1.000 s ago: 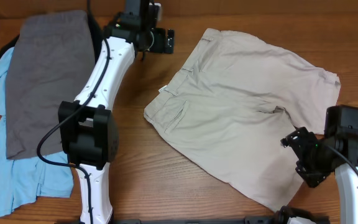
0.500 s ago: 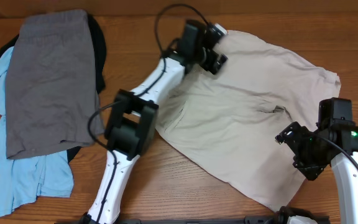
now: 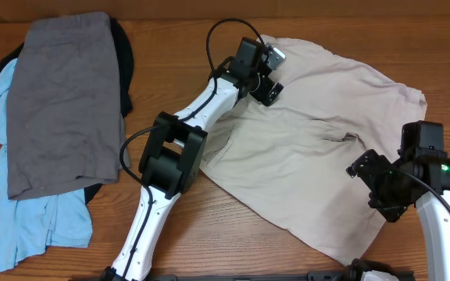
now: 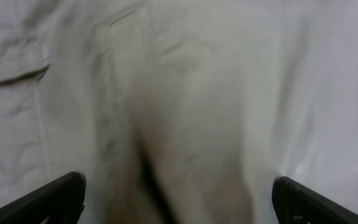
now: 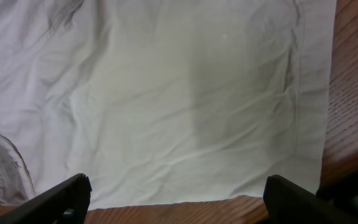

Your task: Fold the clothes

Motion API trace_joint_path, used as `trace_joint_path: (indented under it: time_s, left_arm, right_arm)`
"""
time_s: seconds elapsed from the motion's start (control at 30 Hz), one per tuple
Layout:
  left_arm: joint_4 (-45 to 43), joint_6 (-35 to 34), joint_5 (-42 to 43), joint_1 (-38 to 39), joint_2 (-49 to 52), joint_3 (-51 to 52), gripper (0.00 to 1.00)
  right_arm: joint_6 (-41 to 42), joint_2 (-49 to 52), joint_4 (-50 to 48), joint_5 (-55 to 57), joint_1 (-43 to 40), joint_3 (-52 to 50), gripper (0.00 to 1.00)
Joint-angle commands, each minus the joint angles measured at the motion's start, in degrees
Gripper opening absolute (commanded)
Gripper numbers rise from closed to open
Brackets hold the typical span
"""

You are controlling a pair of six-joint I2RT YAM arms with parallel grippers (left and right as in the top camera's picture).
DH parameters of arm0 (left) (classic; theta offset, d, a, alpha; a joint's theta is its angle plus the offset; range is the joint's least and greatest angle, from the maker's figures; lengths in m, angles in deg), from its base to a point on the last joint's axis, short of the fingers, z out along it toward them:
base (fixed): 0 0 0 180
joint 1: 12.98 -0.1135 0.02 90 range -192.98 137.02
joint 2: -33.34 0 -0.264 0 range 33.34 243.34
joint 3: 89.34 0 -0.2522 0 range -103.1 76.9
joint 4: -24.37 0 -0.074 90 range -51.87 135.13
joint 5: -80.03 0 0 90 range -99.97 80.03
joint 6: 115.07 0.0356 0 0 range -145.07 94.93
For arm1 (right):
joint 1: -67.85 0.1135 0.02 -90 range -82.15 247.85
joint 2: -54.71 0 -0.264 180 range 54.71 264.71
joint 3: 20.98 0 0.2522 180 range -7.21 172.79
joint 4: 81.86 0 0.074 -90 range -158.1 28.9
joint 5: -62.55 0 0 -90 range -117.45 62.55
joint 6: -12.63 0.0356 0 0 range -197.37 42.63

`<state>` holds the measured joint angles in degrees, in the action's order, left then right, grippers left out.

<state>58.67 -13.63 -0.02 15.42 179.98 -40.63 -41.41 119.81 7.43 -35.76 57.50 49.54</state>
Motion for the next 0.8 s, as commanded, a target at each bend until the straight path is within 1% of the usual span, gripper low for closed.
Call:
trace_joint_path:
  time_s: [0.0, 0.07, 0.2, 0.27, 0.3, 0.37, 0.47, 0.6, 0.77]
  left_arm:
    - [5.2, -6.2, -13.0, -3.3, 3.4, 1.4, 1.0]
    - [8.6, -11.0, -14.3, -5.0, 3.4, 1.4, 1.0]
    - [16.6, -21.7, -14.4, -9.9, 3.4, 1.4, 1.0]
    - [20.3, -25.9, -13.7, -12.9, 3.4, 1.4, 1.0]
    - [21.8, -26.7, -12.4, -14.1, 3.3, 1.4, 1.0]
    - [25.7, -27.4, -7.1, -17.2, 3.4, 1.4, 1.0]
    - [28.0, -27.3, -2.6, -20.0, 3.3, 1.4, 1.0]
    - [29.5, -26.1, -0.9, -21.7, 2.8, 0.5, 1.0]
    - [31.8, -22.7, -1.2, -21.3, 1.0, -2.4, 1.0]
  right_arm:
    - [-0.4, -0.3, -1.0, 0.6, 0.4, -0.1, 0.93]
    - [-0.5, -0.3, -1.5, 0.6, 0.4, -0.1, 0.93]
    - [-0.5, -0.3, -2.4, 0.6, 0.4, -0.1, 0.93]
    - [-0.5, -0.3, -3.4, 0.6, 0.4, -0.1, 0.93]
    - [-0.5, -0.3, -3.9, 0.6, 0.4, -0.1, 0.93]
    - [-0.7, -0.3, -5.7, 0.6, 0.4, -0.1, 0.92]
    - [-2.7, 0.3, -7.7, 0.6, 0.4, -0.1, 0.91]
    - [-4.3, 1.9, -9.2, 0.8, 0.4, -0.1, 0.89]
    - [-6.7, 2.5, -11.5, 0.9, 0.4, 0.2, 0.89]
